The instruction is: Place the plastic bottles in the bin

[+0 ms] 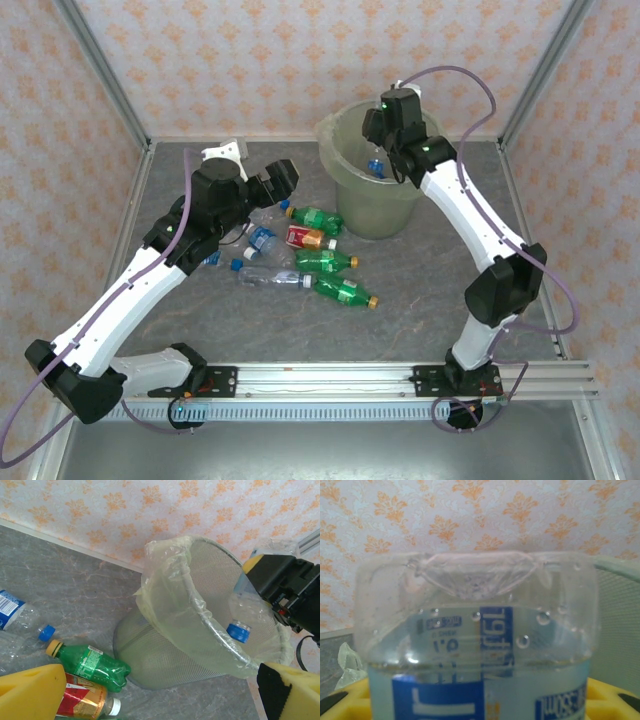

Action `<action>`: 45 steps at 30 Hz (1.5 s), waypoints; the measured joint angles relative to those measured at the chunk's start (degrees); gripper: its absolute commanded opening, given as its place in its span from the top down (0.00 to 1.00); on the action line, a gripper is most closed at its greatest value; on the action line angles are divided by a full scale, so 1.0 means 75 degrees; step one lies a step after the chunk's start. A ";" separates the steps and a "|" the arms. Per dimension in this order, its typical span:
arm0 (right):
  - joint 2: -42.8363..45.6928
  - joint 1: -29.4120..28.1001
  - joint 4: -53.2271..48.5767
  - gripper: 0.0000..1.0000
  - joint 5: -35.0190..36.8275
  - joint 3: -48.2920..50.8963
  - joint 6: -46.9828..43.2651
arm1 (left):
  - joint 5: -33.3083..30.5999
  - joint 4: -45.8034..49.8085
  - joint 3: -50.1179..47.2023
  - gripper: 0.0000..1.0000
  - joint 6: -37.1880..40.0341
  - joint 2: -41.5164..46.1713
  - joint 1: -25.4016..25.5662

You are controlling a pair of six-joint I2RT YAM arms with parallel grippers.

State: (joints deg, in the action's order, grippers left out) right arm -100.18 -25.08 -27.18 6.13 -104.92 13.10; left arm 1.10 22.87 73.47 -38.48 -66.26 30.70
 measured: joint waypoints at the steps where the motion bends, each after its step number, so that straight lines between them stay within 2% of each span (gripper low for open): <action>1: -0.0070 0.0000 0.0003 0.56 -0.0026 -0.0035 0.0000 | 0.0000 0.0000 0.0000 0.01 0.0000 0.0000 0.0000; 5: -0.0181 0.0000 -0.0009 0.49 -0.0085 -0.0058 0.0000 | -0.0003 0.0067 0.0061 0.01 0.0000 -0.0029 0.0000; 7: -0.0192 0.0000 -0.0009 0.36 -0.0114 -0.0058 0.0000 | -0.0009 0.0102 0.0189 0.01 0.0000 -0.0105 0.0000; 8: -0.0192 0.0000 -0.0006 0.24 -0.0137 -0.0058 -0.0012 | -0.0012 0.0122 0.0251 0.01 -0.0003 -0.0143 0.0000; 9: -0.0192 0.0000 -0.0003 0.20 -0.0163 -0.0058 0.0000 | -0.0017 0.0143 0.0332 0.01 -0.0003 -0.0187 0.0000; 12: -0.0192 0.0000 0.0009 0.17 -0.0198 -0.0058 0.0029 | -0.0085 0.0239 0.0536 0.01 -0.0015 -0.0297 0.0000; 17: -0.0119 0.0000 0.0259 0.00 -0.0297 0.0099 -0.0003 | -0.0326 0.0530 0.0848 0.01 -0.0137 -0.0530 0.0000; 24: 0.0624 0.0000 0.0618 0.00 -0.0571 0.0915 -0.0041 | -0.0714 0.1029 0.1518 0.01 -0.0347 -0.1040 0.0000; 30: 0.1338 0.0000 0.0941 0.00 -0.0691 0.1390 -0.0152 | -0.1043 0.1107 0.1553 0.01 -0.0560 -0.1081 0.0000; 36: 0.1944 0.0000 0.1236 0.00 -0.0935 0.1880 -0.0149 | -0.1279 0.1110 0.1177 0.01 -0.0930 -0.0836 -0.0108; 45: 0.2148 0.0000 0.1358 0.00 -0.1460 0.2098 -0.0149 | -0.1539 0.1489 -0.0099 0.04 -0.1836 -0.0044 -0.0787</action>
State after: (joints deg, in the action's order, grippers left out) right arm -84.07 -25.08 -16.99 -4.82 -89.19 11.99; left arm -10.44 34.04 72.73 -52.25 -66.59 24.80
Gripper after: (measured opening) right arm 0.997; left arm 0.962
